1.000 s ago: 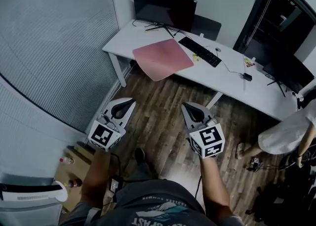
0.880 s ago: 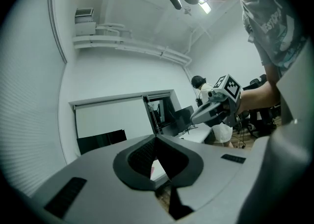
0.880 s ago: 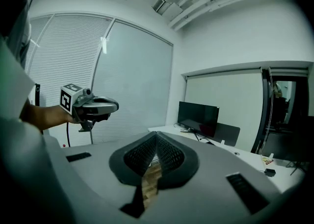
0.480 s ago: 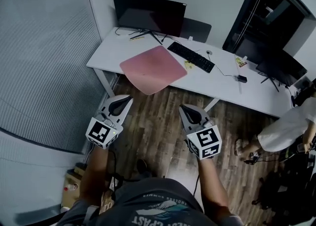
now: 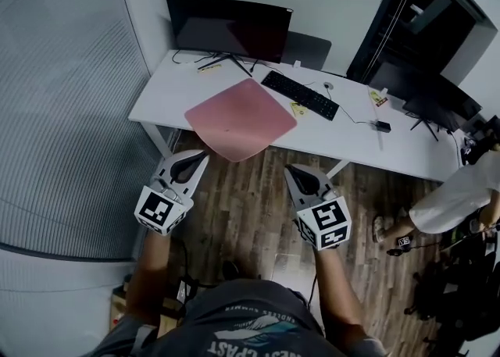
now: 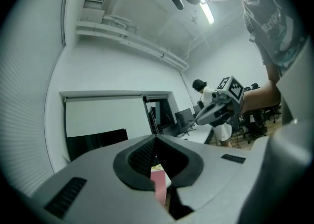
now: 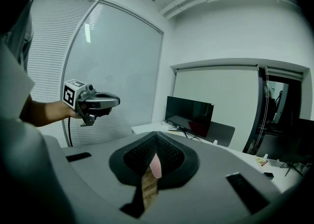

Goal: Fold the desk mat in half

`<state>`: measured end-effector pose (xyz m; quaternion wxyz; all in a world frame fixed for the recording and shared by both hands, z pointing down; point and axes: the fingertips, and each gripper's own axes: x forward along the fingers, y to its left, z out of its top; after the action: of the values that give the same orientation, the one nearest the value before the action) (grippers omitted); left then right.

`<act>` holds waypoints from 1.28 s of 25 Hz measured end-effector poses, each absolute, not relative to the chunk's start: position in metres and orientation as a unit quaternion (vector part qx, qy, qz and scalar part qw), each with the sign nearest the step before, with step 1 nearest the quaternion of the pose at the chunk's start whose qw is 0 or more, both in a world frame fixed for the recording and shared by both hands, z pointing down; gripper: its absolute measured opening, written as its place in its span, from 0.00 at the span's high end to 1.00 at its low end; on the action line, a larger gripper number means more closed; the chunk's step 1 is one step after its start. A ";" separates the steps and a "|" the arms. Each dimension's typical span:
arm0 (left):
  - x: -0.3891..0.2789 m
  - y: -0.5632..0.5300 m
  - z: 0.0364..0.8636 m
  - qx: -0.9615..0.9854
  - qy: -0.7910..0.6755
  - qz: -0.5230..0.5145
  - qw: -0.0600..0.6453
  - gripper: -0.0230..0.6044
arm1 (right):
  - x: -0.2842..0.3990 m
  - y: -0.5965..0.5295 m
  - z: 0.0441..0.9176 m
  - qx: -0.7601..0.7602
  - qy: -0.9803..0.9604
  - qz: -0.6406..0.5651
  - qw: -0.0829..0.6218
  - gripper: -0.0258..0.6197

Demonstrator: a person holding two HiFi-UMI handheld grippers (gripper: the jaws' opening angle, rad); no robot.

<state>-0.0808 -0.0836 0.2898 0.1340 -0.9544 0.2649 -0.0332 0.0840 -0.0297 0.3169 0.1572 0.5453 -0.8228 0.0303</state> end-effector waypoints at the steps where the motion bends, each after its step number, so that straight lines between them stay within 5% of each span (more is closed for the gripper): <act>1: -0.085 -0.091 0.289 -0.954 0.266 -0.031 0.134 0.94 | 0.082 -0.035 0.317 0.548 -0.821 0.030 0.160 0.93; 16: -0.115 -0.148 0.310 -0.949 0.278 -0.048 0.138 0.94 | 0.064 -0.105 0.336 0.533 -0.828 0.021 0.172 0.93; 32: -0.096 -0.274 0.429 -0.921 0.317 -0.178 0.143 0.94 | 0.105 -0.233 0.439 0.484 -0.847 0.049 0.215 0.93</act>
<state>-0.0960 -0.2741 0.4289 0.1426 -0.9205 0.3170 -0.1783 0.1051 -0.2332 0.4395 0.2151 0.4837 -0.8470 0.0488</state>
